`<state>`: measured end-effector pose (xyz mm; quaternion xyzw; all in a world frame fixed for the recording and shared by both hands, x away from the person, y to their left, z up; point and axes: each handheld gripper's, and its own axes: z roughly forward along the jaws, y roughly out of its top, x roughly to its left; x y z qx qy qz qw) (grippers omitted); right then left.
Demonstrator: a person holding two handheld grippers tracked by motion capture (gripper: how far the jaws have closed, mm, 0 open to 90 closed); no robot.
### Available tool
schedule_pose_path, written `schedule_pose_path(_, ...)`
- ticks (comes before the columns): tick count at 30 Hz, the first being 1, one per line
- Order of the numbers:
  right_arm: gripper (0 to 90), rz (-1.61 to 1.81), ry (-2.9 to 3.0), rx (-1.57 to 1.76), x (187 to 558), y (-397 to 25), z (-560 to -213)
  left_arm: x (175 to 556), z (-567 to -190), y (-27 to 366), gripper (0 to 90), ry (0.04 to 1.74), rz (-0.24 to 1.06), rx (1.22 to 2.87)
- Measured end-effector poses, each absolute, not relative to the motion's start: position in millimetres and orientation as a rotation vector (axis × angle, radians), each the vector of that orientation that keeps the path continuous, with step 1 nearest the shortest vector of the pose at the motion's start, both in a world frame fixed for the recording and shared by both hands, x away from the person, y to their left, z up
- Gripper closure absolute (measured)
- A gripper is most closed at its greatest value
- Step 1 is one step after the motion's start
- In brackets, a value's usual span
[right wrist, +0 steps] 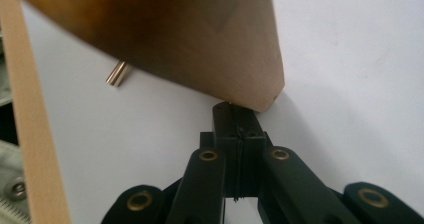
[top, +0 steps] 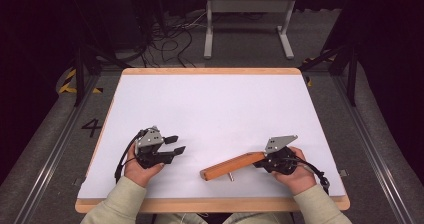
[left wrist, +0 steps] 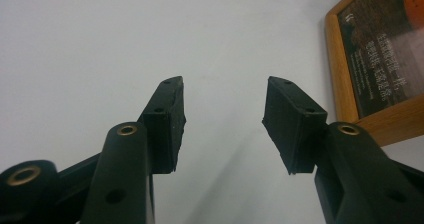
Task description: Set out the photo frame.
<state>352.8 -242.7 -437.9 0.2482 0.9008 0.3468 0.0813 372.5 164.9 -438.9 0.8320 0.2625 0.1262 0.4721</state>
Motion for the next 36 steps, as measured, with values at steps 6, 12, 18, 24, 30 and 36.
schedule_pose_path(6, 90.0, 1.088, 2.657, 0.799, 364, -239, -437, 370, -440, 169, 51.1, 0.662, 0.319, 2.035)
schedule_pose_path(12, 90.0, 1.088, 2.643, 0.821, 375, -232, -436, 368, -440, 174, 51.1, 0.678, 0.325, 2.028)
schedule_pose_path(18, 90.0, 1.086, 2.637, 0.832, 391, -221, -433, 367, -441, 177, 51.0, 0.692, 0.332, 2.024)
schedule_pose_path(24, 90.0, 1.084, 2.639, 0.837, 404, -214, -432, 369, -442, 177, 51.0, 0.695, 0.328, 2.025)
schedule_pose_path(30, 90.0, 1.109, 2.641, 0.866, 417, -206, -433, 369, -442, 175, 50.9, 0.695, 0.325, 2.025)
schedule_pose_path(36, 90.0, 1.105, 2.654, 0.843, 425, -193, -432, 370, -442, 175, 50.9, 0.686, 0.326, 2.027)
